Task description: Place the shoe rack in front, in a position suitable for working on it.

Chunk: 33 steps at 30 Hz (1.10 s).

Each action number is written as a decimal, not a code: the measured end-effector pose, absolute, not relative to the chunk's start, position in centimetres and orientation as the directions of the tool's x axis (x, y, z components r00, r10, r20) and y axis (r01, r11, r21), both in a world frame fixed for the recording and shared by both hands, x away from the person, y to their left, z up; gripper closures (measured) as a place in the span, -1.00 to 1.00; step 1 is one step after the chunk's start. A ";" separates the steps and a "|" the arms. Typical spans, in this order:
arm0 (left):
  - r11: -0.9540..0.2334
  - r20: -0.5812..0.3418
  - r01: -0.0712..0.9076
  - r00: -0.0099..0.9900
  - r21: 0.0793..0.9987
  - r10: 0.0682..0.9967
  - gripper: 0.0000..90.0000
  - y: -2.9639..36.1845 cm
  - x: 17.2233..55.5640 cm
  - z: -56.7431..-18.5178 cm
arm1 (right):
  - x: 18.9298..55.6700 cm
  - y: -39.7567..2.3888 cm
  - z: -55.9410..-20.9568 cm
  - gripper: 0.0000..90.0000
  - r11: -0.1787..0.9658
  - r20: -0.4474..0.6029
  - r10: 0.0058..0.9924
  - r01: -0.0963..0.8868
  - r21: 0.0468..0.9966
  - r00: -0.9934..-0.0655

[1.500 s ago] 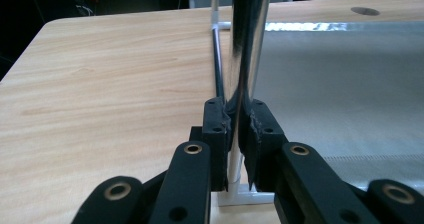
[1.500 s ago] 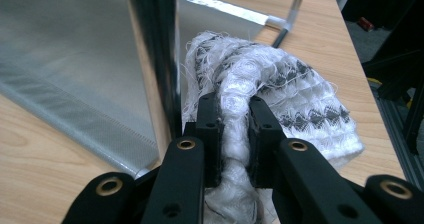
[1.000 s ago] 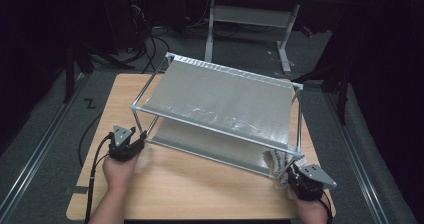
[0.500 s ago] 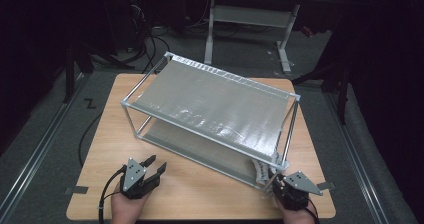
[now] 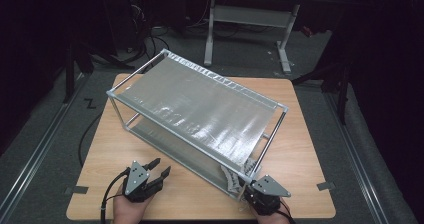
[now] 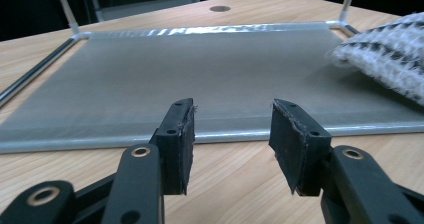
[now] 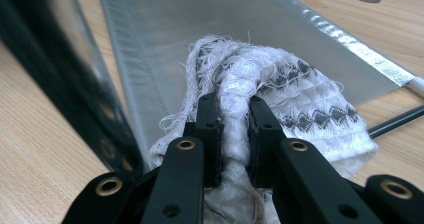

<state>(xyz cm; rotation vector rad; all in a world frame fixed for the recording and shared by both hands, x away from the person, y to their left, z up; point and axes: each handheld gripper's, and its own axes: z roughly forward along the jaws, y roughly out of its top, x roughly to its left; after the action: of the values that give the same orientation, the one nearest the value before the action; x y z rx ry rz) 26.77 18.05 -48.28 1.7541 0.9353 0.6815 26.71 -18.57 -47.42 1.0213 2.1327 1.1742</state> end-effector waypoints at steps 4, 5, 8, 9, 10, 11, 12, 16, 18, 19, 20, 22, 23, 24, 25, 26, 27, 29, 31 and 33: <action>-0.217 0.015 0.288 0.570 0.933 0.822 0.17 17.4 26.8 -48.4 | 26.6 -19.1 -47.3 0.76 0.334 -0.057 0.808 0.375 0.865 -0.587; -0.226 0.017 0.285 0.587 0.932 0.810 0.17 16.9 26.7 -48.3 | 26.5 -19.6 -47.3 0.76 0.332 -0.062 0.812 0.373 0.867 -0.580; -0.234 0.032 0.265 0.596 0.936 0.802 0.17 16.5 26.4 -48.1 | 26.6 -20.7 -47.5 0.76 0.336 -0.073 0.823 0.378 0.863 -0.563; -0.231 0.032 0.250 0.611 0.940 0.791 0.17 16.1 26.2 -47.8 | 26.8 -21.0 -47.6 0.76 0.343 -0.086 0.828 0.379 0.860 -0.554; -0.231 0.032 0.250 0.611 0.940 0.791 0.17 16.1 26.2 -47.8 | 26.8 -21.0 -47.6 0.76 0.343 -0.086 0.828 0.379 0.860 -0.554; -0.233 0.032 0.246 0.621 0.941 0.783 0.17 15.8 26.0 -47.7 | 27.0 -21.3 -47.8 0.76 0.349 -0.096 0.834 0.385 0.854 -0.543; -0.238 0.036 0.243 0.626 0.940 0.779 0.16 15.6 25.9 -47.7 | 27.3 -21.7 -47.9 0.76 0.357 -0.105 0.841 0.397 0.845 -0.531; -0.265 0.051 0.235 0.651 0.935 0.758 0.16 14.6 25.6 -47.8 | 28.9 -22.6 -48.9 0.75 0.391 -0.119 0.845 0.450 0.803 -0.522; -0.269 0.051 0.239 0.653 0.933 0.756 0.16 14.5 25.6 -47.9 | 29.7 -22.6 -49.3 0.76 0.398 -0.105 0.843 0.480 0.782 -0.528; -0.269 0.051 0.240 0.651 0.933 0.757 0.16 14.5 25.7 -47.9 | 30.3 -22.6 -49.6 0.76 0.391 -0.083 0.843 0.500 0.773 -0.531; -0.269 0.050 0.241 0.650 0.933 0.758 0.16 14.5 25.7 -47.9 | 30.3 -22.6 -49.6 0.76 0.391 -0.083 0.843 0.500 0.773 -0.531; -0.265 0.048 0.244 0.646 0.933 0.762 0.16 14.7 25.6 -48.0 | 30.6 -22.5 -49.6 0.76 0.386 -0.068 0.841 0.506 0.771 -0.537; -0.264 0.047 0.247 0.640 0.932 0.767 0.16 15.0 25.5 -48.0 | 30.8 -22.3 -49.8 0.76 0.372 -0.041 0.837 0.512 0.774 -0.546; -0.264 0.047 0.247 0.640 0.932 0.767 0.16 15.0 25.5 -48.0 | 30.8 -22.3 -49.8 0.76 0.372 -0.041 0.837 0.512 0.774 -0.546; -0.263 0.047 0.249 0.638 0.932 0.769 0.16 15.1 25.5 -48.0 | 30.9 -22.2 -49.8 0.76 0.367 -0.032 0.836 0.514 0.776 -0.548; -0.262 0.047 0.251 0.631 0.932 0.775 0.16 15.4 25.3 -48.0 | 31.1 -21.9 -49.8 0.76 0.369 -0.026 0.828 0.511 0.776 -0.560; -0.258 0.046 0.251 0.627 0.933 0.778 0.16 15.5 25.2 -48.0 | 31.2 -21.6 -49.9 0.76 0.370 -0.022 0.825 0.510 0.776 -0.565; -0.258 0.046 0.253 0.623 0.932 0.781 0.16 15.6 25.1 -48.1 | 31.5 -21.0 -49.9 0.76 0.380 -0.023 0.814 0.503 0.776 -0.580; -0.260 0.049 0.258 0.615 0.931 0.787 0.16 15.9 24.8 -48.1 | 31.8 -20.2 -49.9 0.76 0.391 -0.022 0.801 0.495 0.776 -0.598; -0.260 0.053 0.260 0.607 0.930 0.793 0.16 16.2 24.4 -48.1 | 32.0 -19.8 -49.9 0.76 0.396 -0.022 0.795 0.491 0.776 -0.607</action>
<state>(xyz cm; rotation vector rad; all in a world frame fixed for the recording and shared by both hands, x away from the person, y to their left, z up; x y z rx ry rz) 24.43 16.23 -48.07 1.8096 0.8542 0.6524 31.96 -19.75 -49.90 1.1076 2.2688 1.0654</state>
